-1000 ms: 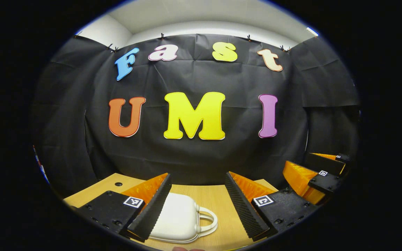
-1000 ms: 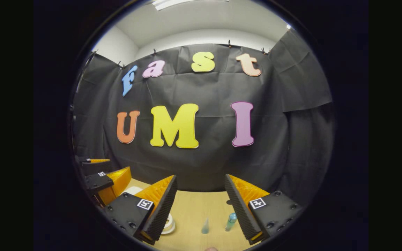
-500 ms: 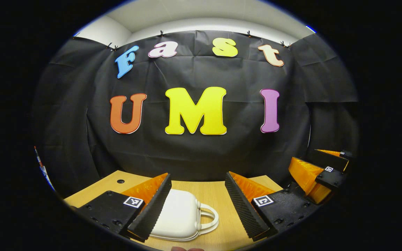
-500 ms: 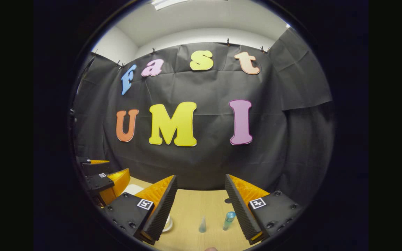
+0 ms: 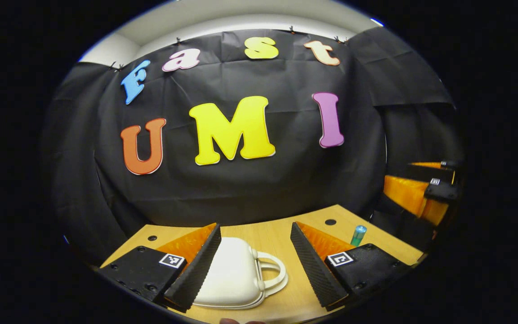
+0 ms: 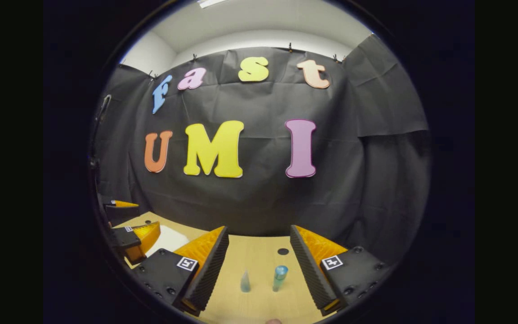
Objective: First open the suitcase, pack the skin care products into it, and then close the suitcase.
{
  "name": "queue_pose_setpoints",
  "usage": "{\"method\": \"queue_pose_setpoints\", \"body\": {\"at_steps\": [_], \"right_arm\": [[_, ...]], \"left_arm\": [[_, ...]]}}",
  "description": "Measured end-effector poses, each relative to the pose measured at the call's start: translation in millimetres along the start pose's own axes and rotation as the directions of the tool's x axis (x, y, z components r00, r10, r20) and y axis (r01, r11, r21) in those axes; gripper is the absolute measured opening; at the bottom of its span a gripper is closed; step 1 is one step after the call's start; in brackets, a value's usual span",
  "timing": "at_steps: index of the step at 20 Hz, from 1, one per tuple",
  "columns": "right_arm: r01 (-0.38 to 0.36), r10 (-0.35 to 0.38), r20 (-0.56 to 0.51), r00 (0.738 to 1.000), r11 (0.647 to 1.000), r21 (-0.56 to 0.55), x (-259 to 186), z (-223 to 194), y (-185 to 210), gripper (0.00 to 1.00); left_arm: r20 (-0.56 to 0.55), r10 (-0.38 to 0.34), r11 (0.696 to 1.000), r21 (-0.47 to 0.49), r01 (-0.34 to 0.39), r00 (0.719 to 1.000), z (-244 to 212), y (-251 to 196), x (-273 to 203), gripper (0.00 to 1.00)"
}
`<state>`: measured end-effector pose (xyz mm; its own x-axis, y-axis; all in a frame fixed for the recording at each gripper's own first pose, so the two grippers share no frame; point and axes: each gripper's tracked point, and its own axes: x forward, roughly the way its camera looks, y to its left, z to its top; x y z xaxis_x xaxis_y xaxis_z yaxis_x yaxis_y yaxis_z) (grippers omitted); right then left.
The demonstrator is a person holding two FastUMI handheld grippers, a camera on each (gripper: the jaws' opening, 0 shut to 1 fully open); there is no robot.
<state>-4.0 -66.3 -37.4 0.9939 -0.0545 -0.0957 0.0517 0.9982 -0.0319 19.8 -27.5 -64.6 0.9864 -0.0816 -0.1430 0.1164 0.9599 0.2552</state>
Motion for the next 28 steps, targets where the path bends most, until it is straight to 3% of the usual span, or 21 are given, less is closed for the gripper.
{"method": "queue_pose_setpoints", "body": {"at_steps": [4,7,14,18,23,25,26,28], "right_arm": [[0.041,-0.041,-0.046,0.998,0.999,-0.002,-8.7,-18.3,-23.1,0.81],[0.082,-0.083,-0.058,0.995,0.997,-0.014,-14.9,-25.4,-43.4,0.81],[0.188,-0.188,-0.089,0.978,0.982,-0.010,-27.8,-37.2,-92.2,0.80],[0.221,-0.220,-0.104,0.970,0.975,-0.005,-33.6,-44.2,-108.9,0.81],[0.240,-0.239,-0.117,0.964,0.971,0.001,-32.4,-51.2,-118.1,0.81],[0.240,-0.238,-0.116,0.964,0.971,0.002,-32.3,-51.2,-118.1,0.81],[0.239,-0.237,-0.112,0.965,0.971,0.001,-31.2,-48.9,-117.2,0.81],[0.238,-0.236,-0.106,0.966,0.971,0.000,-31.0,-47.8,-116.5,0.81]], "left_arm": [[-0.092,-0.065,0.971,0.224,0.084,0.994,-43.9,-22.5,16.1,0.99],[-0.200,-0.094,0.934,0.322,0.156,0.975,-84.9,-39.4,25.0,0.98],[-0.384,-0.077,0.774,0.559,0.297,0.920,-162.1,-67.8,46.7,0.96],[-0.428,-0.036,0.724,0.612,0.318,0.903,-183.7,-74.2,56.7,0.94],[-0.506,0.022,0.678,0.642,0.359,0.863,-206.2,-64.7,73.3,0.80],[-0.532,0.027,0.674,0.635,0.377,0.847,-212.9,-66.0,75.2,0.60],[-0.533,0.028,0.677,0.633,0.377,0.846,-212.4,-65.9,75.0,0.58],[-0.534,0.017,0.692,0.617,0.376,0.845,-212.1,-67.7,73.3,0.43]]}}
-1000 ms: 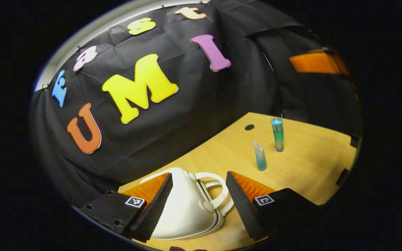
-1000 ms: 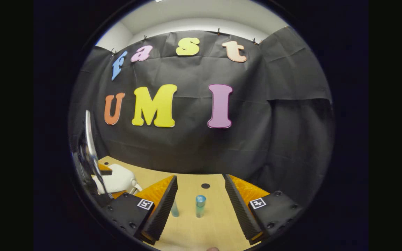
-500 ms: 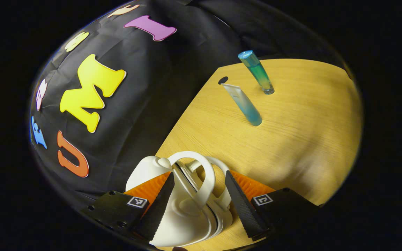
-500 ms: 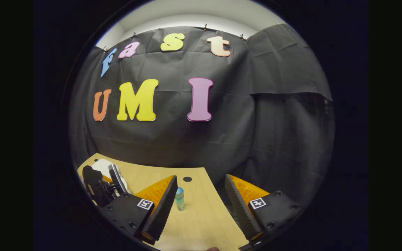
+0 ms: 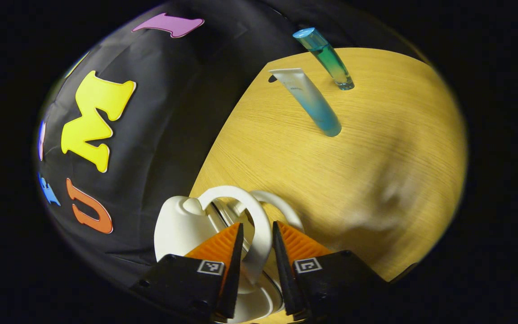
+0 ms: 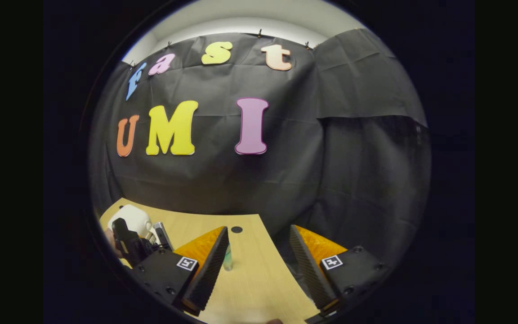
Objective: First open the suitcase, pack the skin care products into it, and then close the suitcase.
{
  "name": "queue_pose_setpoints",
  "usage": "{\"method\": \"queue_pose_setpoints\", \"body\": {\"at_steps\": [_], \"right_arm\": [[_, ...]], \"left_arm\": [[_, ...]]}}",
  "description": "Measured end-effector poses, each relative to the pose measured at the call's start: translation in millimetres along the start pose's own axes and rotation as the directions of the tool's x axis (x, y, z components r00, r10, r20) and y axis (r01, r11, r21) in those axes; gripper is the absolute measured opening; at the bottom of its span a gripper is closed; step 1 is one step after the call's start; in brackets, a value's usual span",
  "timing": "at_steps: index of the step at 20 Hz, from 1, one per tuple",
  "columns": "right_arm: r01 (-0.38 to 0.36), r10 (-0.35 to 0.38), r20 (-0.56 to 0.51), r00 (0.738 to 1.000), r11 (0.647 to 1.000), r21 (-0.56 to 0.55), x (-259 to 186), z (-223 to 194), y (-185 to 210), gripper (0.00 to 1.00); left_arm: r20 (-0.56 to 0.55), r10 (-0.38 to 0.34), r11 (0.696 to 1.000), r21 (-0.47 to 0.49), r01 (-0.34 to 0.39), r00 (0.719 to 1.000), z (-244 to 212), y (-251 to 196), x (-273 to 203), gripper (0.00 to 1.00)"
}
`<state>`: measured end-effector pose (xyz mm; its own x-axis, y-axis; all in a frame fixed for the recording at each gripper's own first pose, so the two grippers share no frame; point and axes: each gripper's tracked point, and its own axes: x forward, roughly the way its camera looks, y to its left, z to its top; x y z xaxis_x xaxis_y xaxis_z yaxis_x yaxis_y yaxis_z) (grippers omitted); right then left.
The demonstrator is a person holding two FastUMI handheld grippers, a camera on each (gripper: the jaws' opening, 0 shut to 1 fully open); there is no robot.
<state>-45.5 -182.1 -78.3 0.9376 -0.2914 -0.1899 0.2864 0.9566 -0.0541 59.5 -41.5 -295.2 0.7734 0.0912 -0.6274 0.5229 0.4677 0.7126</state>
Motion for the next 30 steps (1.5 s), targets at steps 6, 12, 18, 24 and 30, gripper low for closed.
{"method": "queue_pose_setpoints", "body": {"at_steps": [6,12,18,24,30], "right_arm": [[-0.020,0.020,0.015,1.000,1.000,0.008,-2.8,5.1,12.8,0.80],[-0.098,0.098,0.069,0.993,0.995,-0.005,-11.0,39.0,59.1,0.81],[-0.238,0.239,0.096,0.966,0.971,-0.018,-18.9,60.3,139.9,0.81],[-0.308,0.317,0.088,0.944,0.946,-0.098,-40.0,62.3,191.7,0.81],[-0.312,0.318,0.014,0.948,0.935,-0.167,-44.2,39.0,210.3,0.80]], "left_arm": [[0.046,0.001,0.996,-0.086,0.003,0.999,14.5,12.1,-17.9,0.19],[0.226,0.156,0.936,-0.345,-0.070,0.962,20.9,104.0,-85.2,0.04],[0.234,0.393,0.724,-0.675,-0.142,0.889,-69.9,246.3,-134.8,0.03],[0.053,0.481,0.520,-0.821,-0.236,0.875,-237.6,303.9,-99.2,0.03],[-0.095,0.327,0.350,-0.912,-0.214,0.940,-361.4,261.1,7.8,0.03]]}}
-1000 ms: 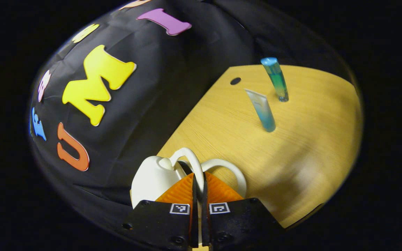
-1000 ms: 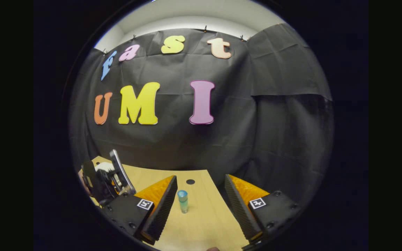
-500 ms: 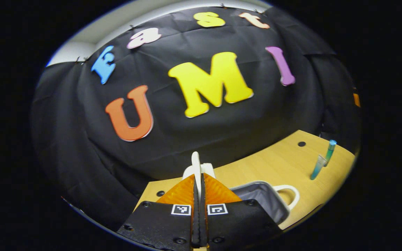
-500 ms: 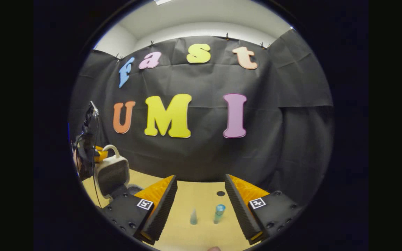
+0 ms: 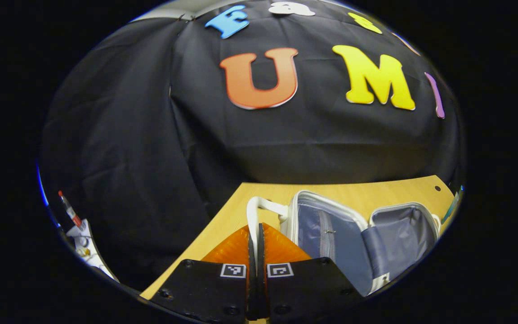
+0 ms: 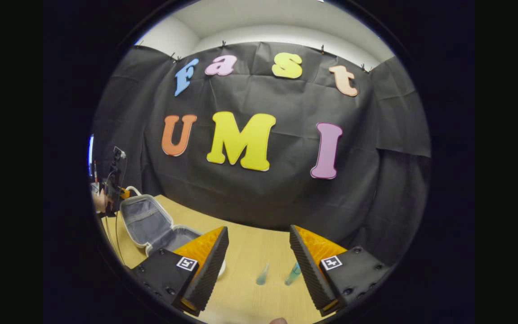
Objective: First open the suitcase, pack the skin care products into it, and then close the suitcase.
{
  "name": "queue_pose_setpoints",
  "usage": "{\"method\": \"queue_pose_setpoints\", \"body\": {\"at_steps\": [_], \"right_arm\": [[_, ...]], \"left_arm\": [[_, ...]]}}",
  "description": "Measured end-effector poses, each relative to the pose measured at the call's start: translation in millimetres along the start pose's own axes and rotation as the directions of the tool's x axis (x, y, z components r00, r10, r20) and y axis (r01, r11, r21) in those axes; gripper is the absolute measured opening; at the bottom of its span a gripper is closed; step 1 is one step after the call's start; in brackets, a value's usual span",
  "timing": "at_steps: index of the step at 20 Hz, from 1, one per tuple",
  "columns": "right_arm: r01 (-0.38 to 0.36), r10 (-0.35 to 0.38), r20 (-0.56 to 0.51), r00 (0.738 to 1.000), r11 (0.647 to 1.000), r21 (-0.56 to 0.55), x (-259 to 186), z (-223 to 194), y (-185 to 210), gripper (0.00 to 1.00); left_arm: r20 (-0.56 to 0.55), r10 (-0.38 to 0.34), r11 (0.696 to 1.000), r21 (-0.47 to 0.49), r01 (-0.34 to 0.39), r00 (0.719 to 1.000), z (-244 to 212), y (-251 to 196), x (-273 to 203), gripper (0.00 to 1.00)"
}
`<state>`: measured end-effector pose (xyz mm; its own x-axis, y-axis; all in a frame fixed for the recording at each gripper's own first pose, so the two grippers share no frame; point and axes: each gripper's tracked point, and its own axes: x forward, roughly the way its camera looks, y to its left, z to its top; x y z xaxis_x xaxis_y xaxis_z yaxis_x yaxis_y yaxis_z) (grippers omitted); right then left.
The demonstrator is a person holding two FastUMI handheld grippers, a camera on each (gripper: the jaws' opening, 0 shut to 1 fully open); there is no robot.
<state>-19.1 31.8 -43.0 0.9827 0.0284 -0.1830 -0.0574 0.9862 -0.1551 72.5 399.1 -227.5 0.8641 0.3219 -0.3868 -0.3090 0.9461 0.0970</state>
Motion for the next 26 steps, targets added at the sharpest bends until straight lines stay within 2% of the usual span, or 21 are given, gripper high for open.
{"method": "queue_pose_setpoints", "body": {"at_steps": [3,7,8,9,11,12,13,14,15,16,17,19,22,26], "right_arm": [[0.011,-0.012,-0.027,1.000,1.000,-0.008,5.2,-2.8,2.6,0.81],[0.021,-0.021,-0.046,0.999,1.000,-0.015,10.6,-5.9,7.0,0.81],[0.022,-0.024,-0.045,0.999,0.999,-0.028,13.1,-4.6,5.8,0.80],[0.030,-0.031,-0.041,0.999,0.999,-0.032,15.5,-3.1,1.3,0.80],[0.048,-0.048,-0.033,0.998,0.999,-0.017,20.9,0.8,-10.0,0.81],[0.053,-0.054,-0.032,0.998,0.999,-0.009,23.3,1.3,-14.8,0.81],[0.060,-0.060,-0.030,0.998,0.998,-0.003,25.7,1.1,-18.0,0.81],[0.063,-0.063,-0.026,0.998,0.998,0.002,26.9,1.6,-21.3,0.81],[0.056,-0.056,-0.017,0.998,0.998,0.004,27.8,4.0,-22.5,0.81],[0.050,-0.050,-0.002,0.999,0.999,0.004,26.9,7.0,-24.9,0.82],[0.040,-0.040,0.013,0.999,0.999,0.006,26.2,10.0,-27.0,0.81],[0.022,-0.023,0.030,0.999,1.000,0.021,23.9,9.5,-33.1,0.82],[0.010,-0.013,0.040,0.999,0.998,0.067,16.2,0.2,-46.1,0.81],[0.022,-0.025,0.032,0.999,0.994,0.103,6.8,-17.0,-71.4,0.82]], "left_arm": [[-0.117,-0.004,0.998,-0.058,-0.002,0.993,-50.2,1.7,26.6,0.04],[-0.169,-0.026,0.996,-0.086,0.011,0.985,-74.9,1.4,42.9,0.07],[-0.178,0.011,0.997,-0.068,-0.024,0.984,-77.2,7.4,42.1,0.10],[-0.173,0.059,0.997,-0.033,-0.065,0.983,-79.2,15.0,47.8,0.21],[-0.163,0.090,0.996,-0.002,-0.091,0.983,-72.6,18.0,39.5,0.39],[-0.142,0.085,0.996,0.001,-0.086,0.986,-65.0,13.4,36.7,0.54],[-0.114,0.078,0.997,-0.004,-0.079,0.990,-49.6,5.2,21.7,0.52],[-0.082,0.067,0.998,-0.005,-0.067,0.994,-35.0,-6.4,9.1,0.63],[-0.046,0.068,0.998,0.014,-0.068,0.997,-19.7,-17.6,-3.4,0.88],[-0.014,0.070,0.997,0.031,-0.070,0.997,-2.9,-33.4,-19.1,1.00],[0.028,0.068,0.997,0.039,-0.069,0.997,12.9,-50.7,-35.4,0.94],[0.104,0.042,0.998,0.040,-0.046,0.994,40.2,-91.9,-72.0,0.93],[0.154,-0.053,0.998,-0.013,0.056,0.987,60.2,-179.9,-127.1,0.93],[0.249,-0.130,0.992,0.031,0.126,0.960,83.3,-262.4,-193.7,0.94]]}}
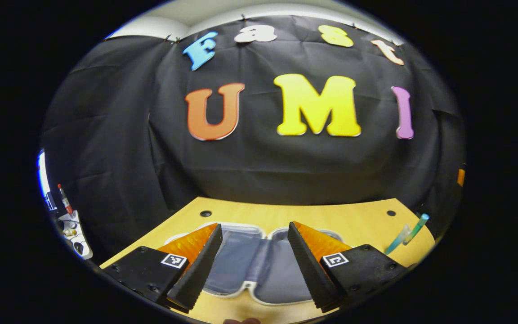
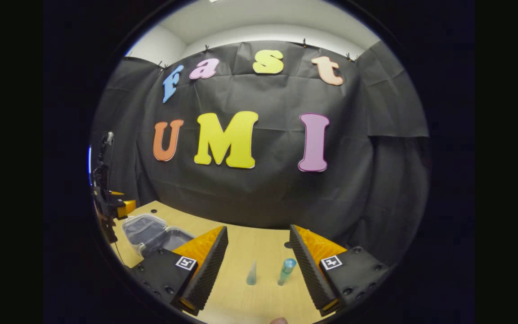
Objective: First open the suitcase, pack the skin care products into it, and then close the suitcase.
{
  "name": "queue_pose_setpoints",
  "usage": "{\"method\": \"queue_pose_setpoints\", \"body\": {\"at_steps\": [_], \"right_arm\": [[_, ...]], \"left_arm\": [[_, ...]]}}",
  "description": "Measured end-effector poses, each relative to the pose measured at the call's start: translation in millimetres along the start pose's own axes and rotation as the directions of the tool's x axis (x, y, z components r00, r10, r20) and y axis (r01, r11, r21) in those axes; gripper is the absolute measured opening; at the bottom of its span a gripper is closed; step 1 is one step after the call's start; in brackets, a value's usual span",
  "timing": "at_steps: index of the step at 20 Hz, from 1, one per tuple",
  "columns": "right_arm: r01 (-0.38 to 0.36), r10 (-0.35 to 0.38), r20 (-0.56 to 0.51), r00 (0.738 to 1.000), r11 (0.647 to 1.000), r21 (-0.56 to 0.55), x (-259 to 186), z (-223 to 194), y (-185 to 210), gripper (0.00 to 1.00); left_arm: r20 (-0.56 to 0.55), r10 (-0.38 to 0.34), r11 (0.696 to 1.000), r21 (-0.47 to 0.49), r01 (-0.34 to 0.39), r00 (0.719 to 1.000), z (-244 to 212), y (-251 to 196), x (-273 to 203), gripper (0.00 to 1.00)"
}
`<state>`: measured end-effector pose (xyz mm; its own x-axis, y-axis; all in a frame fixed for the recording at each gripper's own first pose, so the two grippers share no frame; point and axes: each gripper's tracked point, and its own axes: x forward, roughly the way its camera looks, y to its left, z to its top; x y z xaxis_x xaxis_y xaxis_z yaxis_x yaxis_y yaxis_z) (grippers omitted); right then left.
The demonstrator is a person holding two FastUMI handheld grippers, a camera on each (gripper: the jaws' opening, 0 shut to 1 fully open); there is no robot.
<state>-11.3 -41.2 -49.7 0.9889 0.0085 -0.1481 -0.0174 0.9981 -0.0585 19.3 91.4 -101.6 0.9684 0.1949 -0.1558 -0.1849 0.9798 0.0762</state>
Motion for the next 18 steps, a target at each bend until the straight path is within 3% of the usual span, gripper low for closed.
{"method": "queue_pose_setpoints", "body": {"at_steps": [3,6,9,12,14,18], "right_arm": [[0.019,-0.019,-0.004,1.000,1.000,0.016,-4.5,-4.1,-26.4,0.81],[0.043,-0.042,-0.012,0.999,0.999,0.023,-7.9,-7.9,-52.9,0.81],[0.070,-0.069,-0.037,0.997,0.997,0.014,-14.2,-19.0,-80.4,0.81],[0.115,-0.115,-0.075,0.991,0.993,-0.003,-25.3,-33.1,-109.8,0.82],[0.133,-0.134,-0.113,0.985,0.991,-0.016,-32.7,-43.0,-126.1,0.81],[0.199,-0.206,-0.157,0.966,0.978,-0.063,-45.8,-57.8,-167.8,0.81]], "left_arm": [[0.028,-0.111,0.994,0.005,0.111,0.993,6.7,-69.2,-18.7,0.93],[0.019,-0.227,0.970,0.095,0.224,0.974,5.9,-139.1,-25.6,0.94],[-0.048,-0.388,0.910,0.138,0.391,0.920,-26.1,-208.6,-30.8,0.94],[-0.158,-0.495,0.841,0.158,0.517,0.854,-72.8,-272.8,-22.2,0.94],[-0.200,-0.521,0.823,0.141,0.550,0.830,-103.8,-305.5,-14.3,0.94],[-0.252,-0.510,0.830,0.105,0.547,0.822,-154.9,-344.6,20.9,0.97]]}}
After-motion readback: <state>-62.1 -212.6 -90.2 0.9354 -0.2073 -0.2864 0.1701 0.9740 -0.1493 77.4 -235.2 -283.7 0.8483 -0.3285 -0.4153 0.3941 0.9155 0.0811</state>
